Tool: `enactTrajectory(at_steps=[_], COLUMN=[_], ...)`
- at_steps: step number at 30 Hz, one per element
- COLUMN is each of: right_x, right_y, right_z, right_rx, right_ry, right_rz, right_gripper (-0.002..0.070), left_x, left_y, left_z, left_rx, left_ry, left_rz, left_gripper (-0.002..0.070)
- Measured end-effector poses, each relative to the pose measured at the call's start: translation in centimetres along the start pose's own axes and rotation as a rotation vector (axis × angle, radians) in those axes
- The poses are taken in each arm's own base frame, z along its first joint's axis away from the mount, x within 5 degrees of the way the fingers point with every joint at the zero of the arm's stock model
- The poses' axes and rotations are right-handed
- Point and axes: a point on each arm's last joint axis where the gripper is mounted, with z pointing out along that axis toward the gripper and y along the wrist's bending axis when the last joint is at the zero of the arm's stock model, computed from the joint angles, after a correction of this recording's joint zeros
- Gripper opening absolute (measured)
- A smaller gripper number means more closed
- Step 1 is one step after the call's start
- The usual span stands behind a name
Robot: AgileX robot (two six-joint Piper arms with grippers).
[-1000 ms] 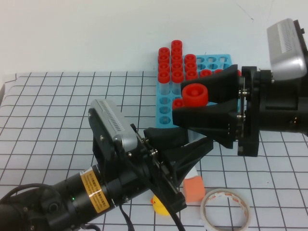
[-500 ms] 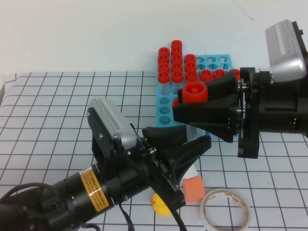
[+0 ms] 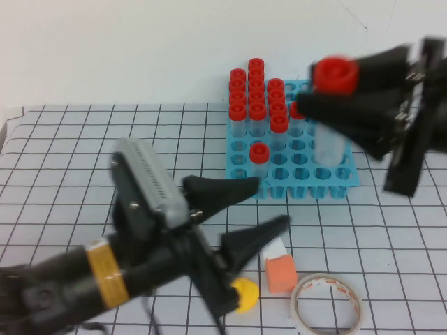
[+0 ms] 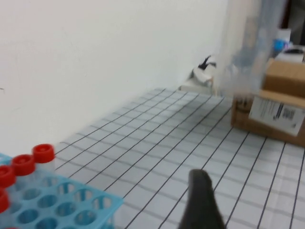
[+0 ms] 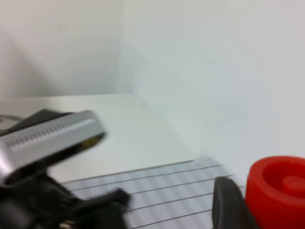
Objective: Place the test tubes
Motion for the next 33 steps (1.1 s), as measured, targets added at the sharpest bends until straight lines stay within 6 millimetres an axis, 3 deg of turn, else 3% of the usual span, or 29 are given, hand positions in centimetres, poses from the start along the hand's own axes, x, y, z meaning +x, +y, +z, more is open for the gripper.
enactTrajectory(at_steps=[3,5,9,14,18,26,33], right_x=[-1.3,-1.5,-0.8,1.2,2.0,2.3,2.5], right_y=[0.2,0.5,1.1,2.1,2.9,3.3,3.1], right_z=[-1.4,-2.1,-3.6,-5.2,-6.0,-6.5,-6.4], right_rx=[0.091,0.137,0.223,0.287,0.302,0.314,0.319], right_ry=[-0.017,-0.021,-0.001,0.041,0.048,0.048,0.056], right_rz=[-0.02,-0.006,0.017,0.048,0.056,0.059,0.065], right_gripper=[0.0265,0.0265,0.0265,0.0265,0.0265,0.0265,0.0265], left_x=[-1.0,-1.8,-3.5,-5.2,-5.2,-1.2,1.2], left_y=[0.3,0.4,-0.7,-3.1,-4.5,-5.9,-6.9], left_z=[-1.7,-3.2,-6.3,-10.1,-13.0,-18.2,-19.9], left_rx=[-0.033,-0.069,-0.097,-0.132,-0.262,-0.566,-0.597], left_ry=[0.071,0.135,0.208,0.234,0.159,-0.011,-0.091], left_rz=[0.023,0.044,0.122,0.197,0.217,0.185,0.225], left_gripper=[0.0294,0.0146,0.0029,0.0004,0.0001,0.0,0.0])
